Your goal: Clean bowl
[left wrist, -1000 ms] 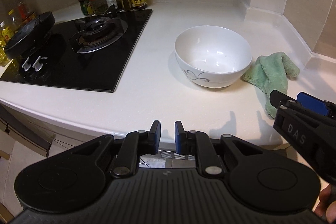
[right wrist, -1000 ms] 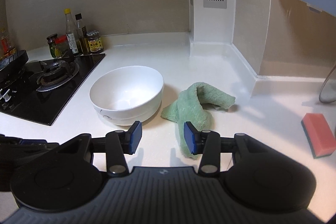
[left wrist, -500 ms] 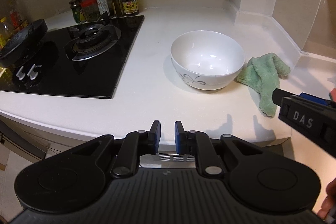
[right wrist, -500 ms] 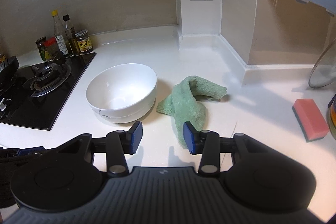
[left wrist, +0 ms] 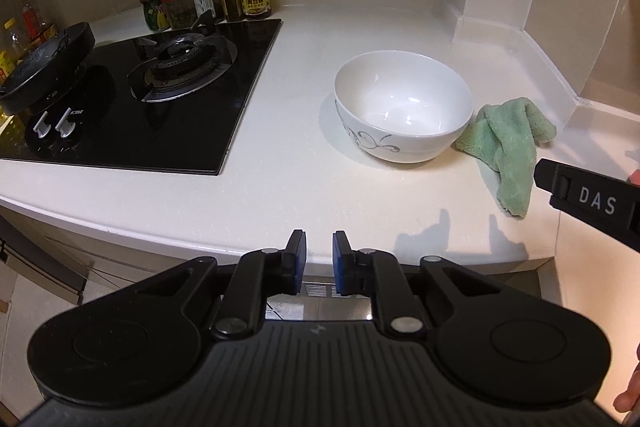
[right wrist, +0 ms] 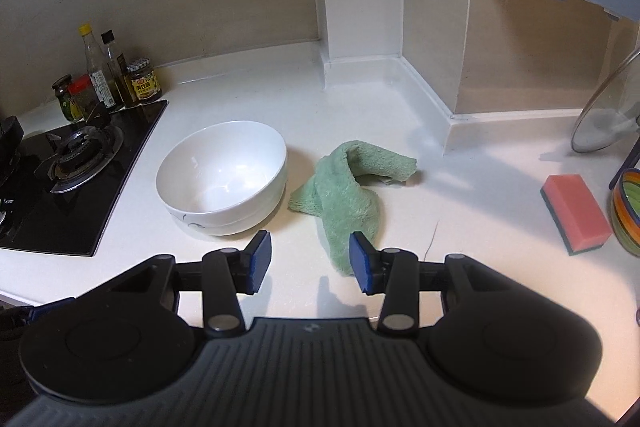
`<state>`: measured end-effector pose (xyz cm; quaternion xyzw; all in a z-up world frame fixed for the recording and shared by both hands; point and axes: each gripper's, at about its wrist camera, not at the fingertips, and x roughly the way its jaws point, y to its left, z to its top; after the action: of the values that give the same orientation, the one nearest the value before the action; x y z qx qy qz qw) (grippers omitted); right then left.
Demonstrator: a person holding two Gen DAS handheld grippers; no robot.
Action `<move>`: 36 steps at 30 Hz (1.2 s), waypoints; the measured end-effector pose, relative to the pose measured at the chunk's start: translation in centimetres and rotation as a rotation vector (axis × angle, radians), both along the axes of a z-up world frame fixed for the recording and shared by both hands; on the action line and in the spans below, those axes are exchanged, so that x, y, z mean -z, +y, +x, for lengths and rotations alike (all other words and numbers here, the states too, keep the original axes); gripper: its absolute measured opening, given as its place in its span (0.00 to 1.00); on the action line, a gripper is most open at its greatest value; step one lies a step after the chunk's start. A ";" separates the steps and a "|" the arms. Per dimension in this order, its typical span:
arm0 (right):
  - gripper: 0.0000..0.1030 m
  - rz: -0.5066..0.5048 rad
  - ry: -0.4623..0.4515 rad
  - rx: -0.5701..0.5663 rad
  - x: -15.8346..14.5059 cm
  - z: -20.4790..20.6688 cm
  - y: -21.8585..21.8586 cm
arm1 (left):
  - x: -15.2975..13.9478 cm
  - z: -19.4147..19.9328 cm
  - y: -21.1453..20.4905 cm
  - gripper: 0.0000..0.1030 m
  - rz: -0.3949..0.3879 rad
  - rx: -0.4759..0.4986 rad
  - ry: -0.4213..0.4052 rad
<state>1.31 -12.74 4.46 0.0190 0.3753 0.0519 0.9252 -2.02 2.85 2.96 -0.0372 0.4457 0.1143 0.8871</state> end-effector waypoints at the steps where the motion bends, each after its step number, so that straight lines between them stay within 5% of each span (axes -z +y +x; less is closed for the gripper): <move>1: 0.37 -0.002 0.002 -0.001 0.0 0.0 0.0 | 0.0 0.0 0.0 0.16 0.000 0.000 0.001; 36: 0.37 -0.065 -0.004 -0.087 0.4 1.0 -0.4 | 0.4 1.5 -2.5 0.16 -0.008 0.010 0.019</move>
<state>2.30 -13.18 4.03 -0.0275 0.3756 0.0796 0.9229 -0.52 0.37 2.54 -0.0372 0.4549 0.1085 0.8831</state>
